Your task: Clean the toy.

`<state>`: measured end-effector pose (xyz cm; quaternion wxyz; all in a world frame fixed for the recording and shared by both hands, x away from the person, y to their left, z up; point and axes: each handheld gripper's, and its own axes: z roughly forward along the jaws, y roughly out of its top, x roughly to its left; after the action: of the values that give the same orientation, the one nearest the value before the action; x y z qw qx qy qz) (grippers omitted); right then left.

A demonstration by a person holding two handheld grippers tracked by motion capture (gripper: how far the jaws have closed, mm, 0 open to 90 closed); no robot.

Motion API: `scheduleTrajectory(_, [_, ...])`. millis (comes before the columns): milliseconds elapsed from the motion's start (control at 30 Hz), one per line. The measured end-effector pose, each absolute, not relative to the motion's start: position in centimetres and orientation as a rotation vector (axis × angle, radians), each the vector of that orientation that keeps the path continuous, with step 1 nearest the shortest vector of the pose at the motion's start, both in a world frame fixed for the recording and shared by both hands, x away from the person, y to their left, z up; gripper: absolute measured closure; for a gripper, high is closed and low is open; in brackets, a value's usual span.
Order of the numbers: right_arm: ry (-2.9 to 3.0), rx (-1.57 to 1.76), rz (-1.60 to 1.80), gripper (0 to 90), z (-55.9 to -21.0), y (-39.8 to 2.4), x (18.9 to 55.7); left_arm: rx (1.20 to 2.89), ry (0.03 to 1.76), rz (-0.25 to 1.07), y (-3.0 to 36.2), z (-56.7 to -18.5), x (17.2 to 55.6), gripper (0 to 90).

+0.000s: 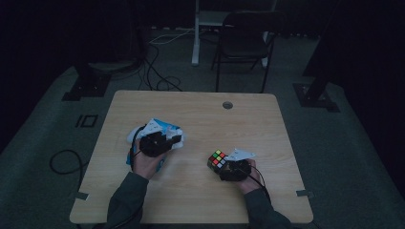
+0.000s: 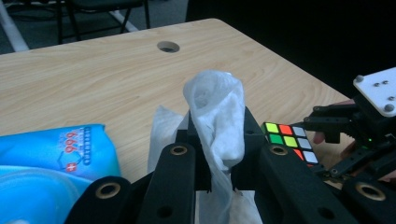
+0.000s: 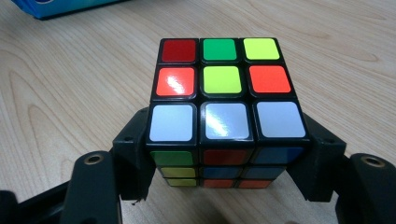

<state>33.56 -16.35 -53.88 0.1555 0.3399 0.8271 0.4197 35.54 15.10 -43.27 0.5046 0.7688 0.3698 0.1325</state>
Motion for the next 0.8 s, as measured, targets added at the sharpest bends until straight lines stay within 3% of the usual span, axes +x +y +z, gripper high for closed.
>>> scheduleTrajectory(800, [2.335,0.849,1.235,34.4,-52.3,-15.7,31.8,1.867,0.766,0.244,11.9,-44.2,34.8,82.3])
